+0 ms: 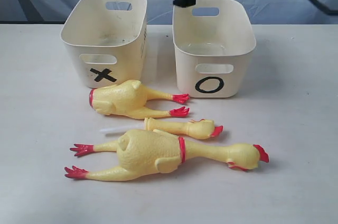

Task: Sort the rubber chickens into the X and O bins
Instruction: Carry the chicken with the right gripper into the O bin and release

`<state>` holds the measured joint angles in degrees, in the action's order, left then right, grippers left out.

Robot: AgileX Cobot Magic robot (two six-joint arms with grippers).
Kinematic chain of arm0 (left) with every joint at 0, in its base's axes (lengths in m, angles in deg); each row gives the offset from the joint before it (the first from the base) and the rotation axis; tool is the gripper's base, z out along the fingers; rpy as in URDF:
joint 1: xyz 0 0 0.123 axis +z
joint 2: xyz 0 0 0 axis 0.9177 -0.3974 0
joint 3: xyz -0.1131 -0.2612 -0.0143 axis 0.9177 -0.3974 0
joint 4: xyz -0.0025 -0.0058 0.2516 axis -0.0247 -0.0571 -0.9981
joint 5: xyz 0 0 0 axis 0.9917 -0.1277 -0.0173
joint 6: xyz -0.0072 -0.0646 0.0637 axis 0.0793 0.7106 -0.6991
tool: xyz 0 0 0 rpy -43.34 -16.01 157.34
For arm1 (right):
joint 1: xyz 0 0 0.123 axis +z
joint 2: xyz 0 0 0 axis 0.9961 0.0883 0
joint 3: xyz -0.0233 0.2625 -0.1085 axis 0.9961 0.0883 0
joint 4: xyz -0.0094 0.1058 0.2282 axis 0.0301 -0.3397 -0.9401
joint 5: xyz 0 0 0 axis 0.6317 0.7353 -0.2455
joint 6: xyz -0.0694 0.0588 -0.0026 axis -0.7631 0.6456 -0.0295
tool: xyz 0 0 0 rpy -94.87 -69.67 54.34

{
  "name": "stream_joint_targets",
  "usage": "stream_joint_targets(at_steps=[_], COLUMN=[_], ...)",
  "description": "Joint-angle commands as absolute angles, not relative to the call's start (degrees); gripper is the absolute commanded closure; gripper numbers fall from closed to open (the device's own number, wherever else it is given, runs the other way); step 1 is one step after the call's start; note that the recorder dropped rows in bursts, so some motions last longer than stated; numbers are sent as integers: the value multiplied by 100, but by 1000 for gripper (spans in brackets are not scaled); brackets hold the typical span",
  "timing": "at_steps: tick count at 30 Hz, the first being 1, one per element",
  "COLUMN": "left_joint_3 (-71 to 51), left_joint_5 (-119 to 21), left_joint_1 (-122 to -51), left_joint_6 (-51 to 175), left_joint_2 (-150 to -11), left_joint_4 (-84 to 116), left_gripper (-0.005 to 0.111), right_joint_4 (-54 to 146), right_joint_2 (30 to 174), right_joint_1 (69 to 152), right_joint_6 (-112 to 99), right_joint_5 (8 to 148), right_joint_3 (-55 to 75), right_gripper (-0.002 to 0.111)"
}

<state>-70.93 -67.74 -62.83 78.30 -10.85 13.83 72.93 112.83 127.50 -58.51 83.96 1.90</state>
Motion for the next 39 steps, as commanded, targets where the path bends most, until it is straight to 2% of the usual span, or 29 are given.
stream_joint_targets(at_steps=[1, 8, 14, 18, 22, 23, 24, 25, 26, 27, 28, 29, 30, 34, 39], left_joint_3=[-7078, -7078, -7078, -7078, -7078, -7078, -7078, -7078, -7078, -7078, -7078, -7078, -7078, -7078, -7078], left_joint_5=[-6711, -6711, -6711, -6711, -6711, -6711, -6711, -6711, -6711, -6711, -6711, -6711, -6711, -6711, -6711], left_joint_1=[-6329, -6329, -6329, -6329, -6329, -6329, -6329, -6329, -6329, -6329, -6329, -6329, -6329, -6329, -6329], left_joint_6=[7859, 7859, 7859, 7859, 7859, 7859, 7859, 7859, 7859, 7859, 7859, 7859, 7859, 7859, 7859], left_joint_2=[-1066, -1066, -1066, -1066, -1066, -1066, -1066, -1066, -1066, -1066, -1066, -1066, -1066, -1066, -1066], left_joint_4=[1371, 1371, 1371, 1371, 1371, 1371, 1371, 1371, 1371, 1371, 1371, 1371, 1371, 1371, 1371], left_gripper=[107, 107, 107, 107, 107, 107, 107, 107, 107, 107, 107, 107, 107, 107, 107], right_joint_4=[7187, 7076, 5679, 4683, 3885, 3843, 3843, 3843, 3827, 3779, 3705, 3570, 3337, 3001, 1133], right_joint_2=[10866, 10643, 11276, 11831, 12336, 12374, 12388, 12361, 12290, 12221, 12102, 11992, 11835, 11386, 11038], right_joint_1=[12138, 11224, 10476, 10428, 10428, 10428, 10428, 10440, 10440, 10440, 10440, 10440, 10440, 10440, 10440], right_joint_6=[-4738, -3386, -2825, -2825, -2825, -2825, -2825, -2825, -2825, -2825, -2825, -2825, -2852, -2933, -4751], right_joint_5=[8744, 9099, 8929, 8358, 8535, 8565, 8605, 8620, 8713, 8831, 9036, 9271, 9578, 10332, 12084], right_joint_3=[103, 103, 435, 612, 612, 612, 612, 612, 612, 612, 612, 612, 612, 612, 612], right_gripper=[109, 109, 109, 109, 109, 105, 92, 77, 53, 36, 26, 29, 38, 60, 60])
